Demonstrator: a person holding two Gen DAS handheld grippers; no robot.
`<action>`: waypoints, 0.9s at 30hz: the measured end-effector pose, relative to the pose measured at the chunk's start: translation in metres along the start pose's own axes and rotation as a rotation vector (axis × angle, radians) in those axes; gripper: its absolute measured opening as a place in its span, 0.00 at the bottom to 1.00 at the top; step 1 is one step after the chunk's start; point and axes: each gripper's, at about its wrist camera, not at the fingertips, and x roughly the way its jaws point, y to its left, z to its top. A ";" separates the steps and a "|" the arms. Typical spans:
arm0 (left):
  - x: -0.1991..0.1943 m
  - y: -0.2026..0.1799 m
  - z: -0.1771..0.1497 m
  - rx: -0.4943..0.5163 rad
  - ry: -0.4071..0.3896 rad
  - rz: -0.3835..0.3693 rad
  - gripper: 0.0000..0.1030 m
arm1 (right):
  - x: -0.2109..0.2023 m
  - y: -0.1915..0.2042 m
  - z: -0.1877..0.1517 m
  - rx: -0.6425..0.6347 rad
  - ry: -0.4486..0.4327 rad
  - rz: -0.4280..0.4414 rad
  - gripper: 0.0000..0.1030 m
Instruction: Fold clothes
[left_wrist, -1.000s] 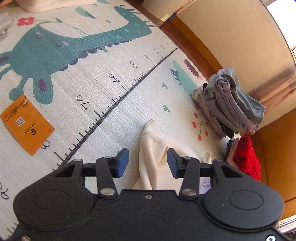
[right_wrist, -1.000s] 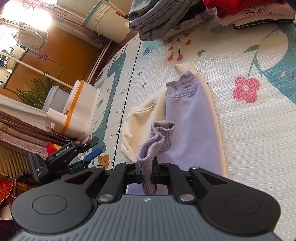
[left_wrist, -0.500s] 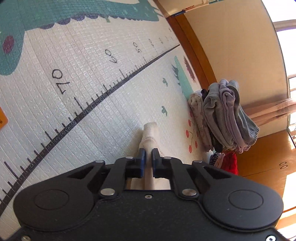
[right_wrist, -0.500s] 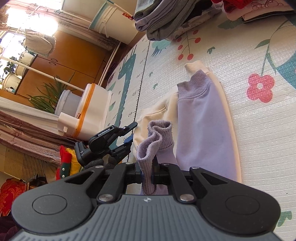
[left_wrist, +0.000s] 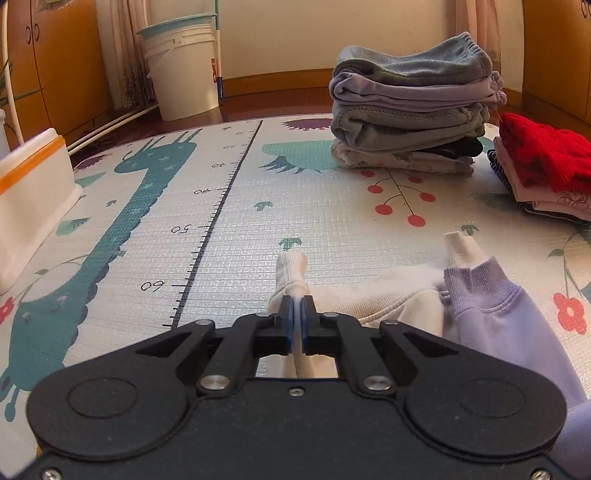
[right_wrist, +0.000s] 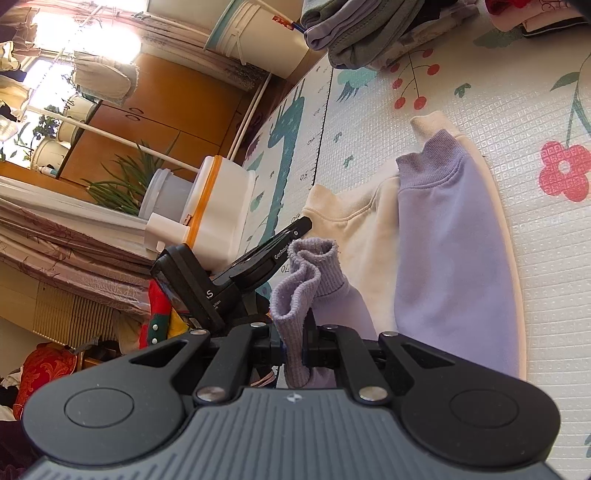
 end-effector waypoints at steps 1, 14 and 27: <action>0.007 -0.003 0.001 -0.003 0.025 -0.035 0.02 | -0.004 -0.002 0.000 0.007 -0.005 0.010 0.10; -0.012 0.074 -0.016 -0.329 0.014 -0.251 0.19 | -0.037 -0.022 -0.005 0.082 -0.055 0.028 0.10; 0.004 0.043 -0.021 -0.190 0.056 -0.302 0.19 | -0.072 -0.050 -0.032 0.213 -0.083 -0.067 0.10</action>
